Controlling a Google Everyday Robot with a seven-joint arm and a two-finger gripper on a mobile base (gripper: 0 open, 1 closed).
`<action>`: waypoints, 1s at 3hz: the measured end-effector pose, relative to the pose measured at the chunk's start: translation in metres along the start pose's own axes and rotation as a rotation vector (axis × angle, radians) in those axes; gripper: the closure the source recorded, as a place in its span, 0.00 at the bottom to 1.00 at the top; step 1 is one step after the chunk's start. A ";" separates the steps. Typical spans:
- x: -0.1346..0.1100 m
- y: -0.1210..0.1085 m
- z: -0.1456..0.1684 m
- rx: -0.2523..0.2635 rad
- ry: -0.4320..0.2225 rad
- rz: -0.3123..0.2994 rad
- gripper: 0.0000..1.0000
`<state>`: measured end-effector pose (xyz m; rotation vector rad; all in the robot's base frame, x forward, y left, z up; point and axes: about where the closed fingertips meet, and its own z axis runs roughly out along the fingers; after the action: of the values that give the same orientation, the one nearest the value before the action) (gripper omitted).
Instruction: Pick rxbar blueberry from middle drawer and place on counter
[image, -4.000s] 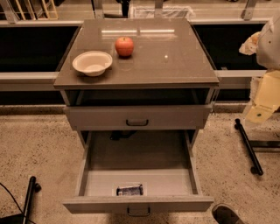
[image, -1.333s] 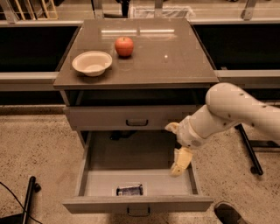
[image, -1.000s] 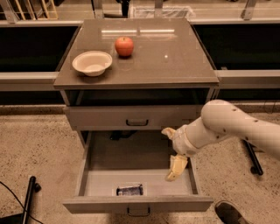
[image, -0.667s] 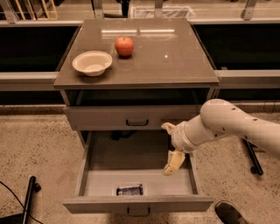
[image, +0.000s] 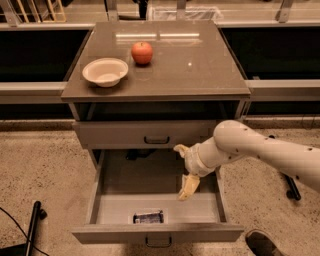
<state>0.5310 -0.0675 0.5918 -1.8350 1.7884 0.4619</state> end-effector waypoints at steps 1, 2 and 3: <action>0.015 -0.007 0.054 -0.012 0.000 -0.072 0.00; 0.024 -0.003 0.086 -0.040 -0.001 -0.137 0.00; 0.029 0.009 0.106 -0.076 -0.011 -0.170 0.18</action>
Offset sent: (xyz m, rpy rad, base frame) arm 0.0144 0.0419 -0.1181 -0.0325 -0.0673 0.2307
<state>0.5363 -0.0282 0.4886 -2.0127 1.6101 0.4793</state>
